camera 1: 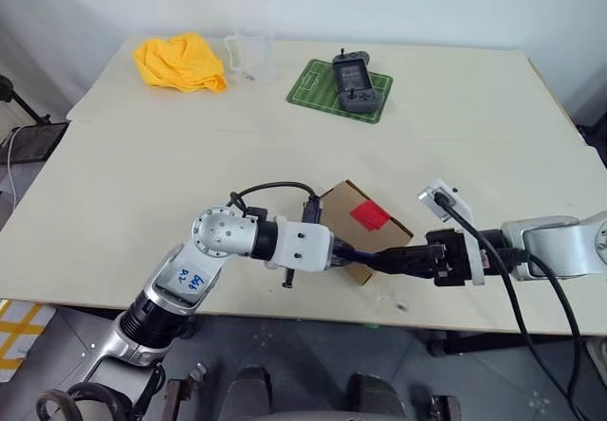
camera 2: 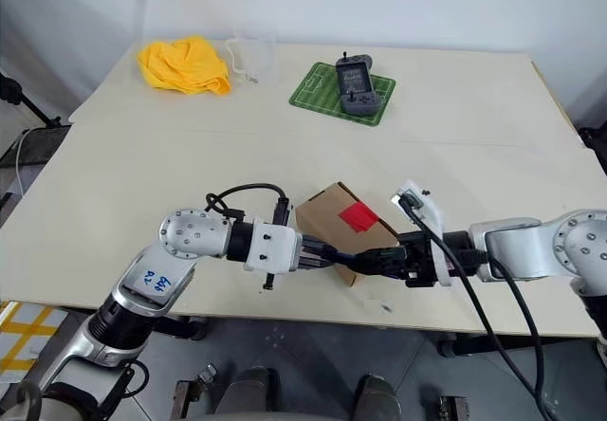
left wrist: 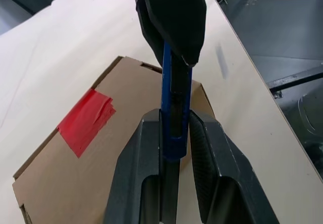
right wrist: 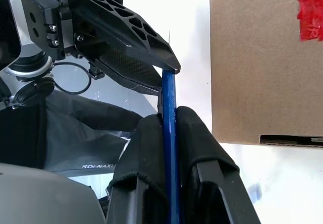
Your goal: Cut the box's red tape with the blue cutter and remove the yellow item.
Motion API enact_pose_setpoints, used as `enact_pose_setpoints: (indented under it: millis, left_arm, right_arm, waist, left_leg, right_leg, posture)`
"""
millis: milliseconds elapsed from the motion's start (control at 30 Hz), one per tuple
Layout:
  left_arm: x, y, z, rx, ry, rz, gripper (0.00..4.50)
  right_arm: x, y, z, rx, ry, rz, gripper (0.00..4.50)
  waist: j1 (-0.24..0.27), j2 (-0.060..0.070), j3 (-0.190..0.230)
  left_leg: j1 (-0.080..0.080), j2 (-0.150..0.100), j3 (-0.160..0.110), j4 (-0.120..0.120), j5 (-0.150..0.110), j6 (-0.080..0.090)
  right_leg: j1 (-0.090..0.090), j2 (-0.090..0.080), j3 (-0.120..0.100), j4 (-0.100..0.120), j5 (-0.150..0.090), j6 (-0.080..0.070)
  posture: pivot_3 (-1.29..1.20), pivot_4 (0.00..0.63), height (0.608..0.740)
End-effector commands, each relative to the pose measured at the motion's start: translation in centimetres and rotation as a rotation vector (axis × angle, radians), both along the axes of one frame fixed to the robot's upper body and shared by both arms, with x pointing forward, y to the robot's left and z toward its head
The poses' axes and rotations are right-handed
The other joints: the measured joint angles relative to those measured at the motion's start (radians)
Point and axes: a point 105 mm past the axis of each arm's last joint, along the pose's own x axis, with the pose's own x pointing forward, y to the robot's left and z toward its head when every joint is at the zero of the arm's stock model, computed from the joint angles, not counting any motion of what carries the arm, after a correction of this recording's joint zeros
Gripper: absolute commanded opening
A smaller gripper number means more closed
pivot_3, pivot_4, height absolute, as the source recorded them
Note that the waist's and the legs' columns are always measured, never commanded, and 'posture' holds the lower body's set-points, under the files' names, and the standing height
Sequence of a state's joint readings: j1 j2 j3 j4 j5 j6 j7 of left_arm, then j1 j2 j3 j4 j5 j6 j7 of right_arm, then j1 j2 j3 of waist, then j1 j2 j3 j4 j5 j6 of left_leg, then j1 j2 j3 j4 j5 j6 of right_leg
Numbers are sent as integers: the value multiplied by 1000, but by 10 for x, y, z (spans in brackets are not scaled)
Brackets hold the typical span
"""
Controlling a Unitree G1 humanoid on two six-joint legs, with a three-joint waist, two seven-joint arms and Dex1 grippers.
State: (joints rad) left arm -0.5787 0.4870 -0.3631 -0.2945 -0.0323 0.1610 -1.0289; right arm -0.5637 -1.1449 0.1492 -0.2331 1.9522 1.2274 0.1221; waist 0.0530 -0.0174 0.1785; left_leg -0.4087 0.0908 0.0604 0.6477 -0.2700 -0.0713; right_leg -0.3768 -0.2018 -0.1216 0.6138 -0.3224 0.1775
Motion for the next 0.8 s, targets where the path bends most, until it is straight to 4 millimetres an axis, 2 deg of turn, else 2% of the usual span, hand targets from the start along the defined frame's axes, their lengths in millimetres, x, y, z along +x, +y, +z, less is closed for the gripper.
enact_pose_setpoints:
  millis: [33, 233, 300, 367, 500, 567, 667, 800]
  left_arm:
    - [-4, -6, 18, -58, -75, -27, 429]
    - [-2, -3, 19, -62, -56, -21, 429]
    - [-4, 3, 20, -91, 10, -24, 1133]
    - [-5, 15, 24, -136, 73, -20, 1652]
    - [2, 51, 35, -257, 224, 53, 2870]
    - [8, 68, 38, -311, 307, 100, 2914]
    - [14, 89, 32, -315, 406, 170, 2914]
    - [29, 100, 31, -433, 494, 250, 2914]
  right_arm:
    - [-9, 2, 8, 26, -14, 45, 79]
    - [-7, 1, 12, 41, -34, 30, 79]
    - [-7, 0, 18, 55, -53, 35, 79]
    - [-10, -4, 23, 56, -67, 38, 79]
    - [-15, -17, 35, 59, -102, 21, 79]
    - [-18, -25, 42, 55, -114, 8, 79]
    - [-18, -40, 55, 50, -188, -67, 79]
    - [-21, -68, 69, 4, -309, -253, 79]
  waist:
    - [0, 0, 0]
    - [0, 0, 0]
    - [0, 0, 0]
    - [0, 0, 0]
    - [-3, 0, 0]
    - [-3, 0, 0]
    - [-3, 0, 0]
    - [10, -1, 1]
  left_leg:
    - [0, 0, 0, 0, 0, 0]
    - [0, 0, 0, 0, 0, 0]
    - [0, 0, 0, 0, 0, 0]
    - [0, 0, 0, 0, 0, 0]
    - [0, 0, 0, -1, 0, 0]
    - [0, 0, 0, -1, 0, 0]
    - [0, 0, 0, 0, 0, 0]
    - [0, 0, 0, 0, 0, 1]
  right_leg:
    - [0, 0, 0, 0, 0, 0]
    - [0, 0, 0, 0, 0, 0]
    - [0, 0, 0, 0, 0, 0]
    - [0, 0, 0, 0, 0, 0]
    - [0, 0, 0, 0, 0, 0]
    - [0, 0, 0, 0, 0, 0]
    - [0, 0, 0, 1, 0, 0]
    - [0, 0, 0, 0, 0, 0]
  posture:
    - [0, 150, 740]
    - [0, 150, 740]
    - [0, 150, 740]
    - [0, 150, 740]
    - [0, 150, 740]
    - [0, 150, 740]
    - [0, 150, 740]
    - [0, 150, 740]
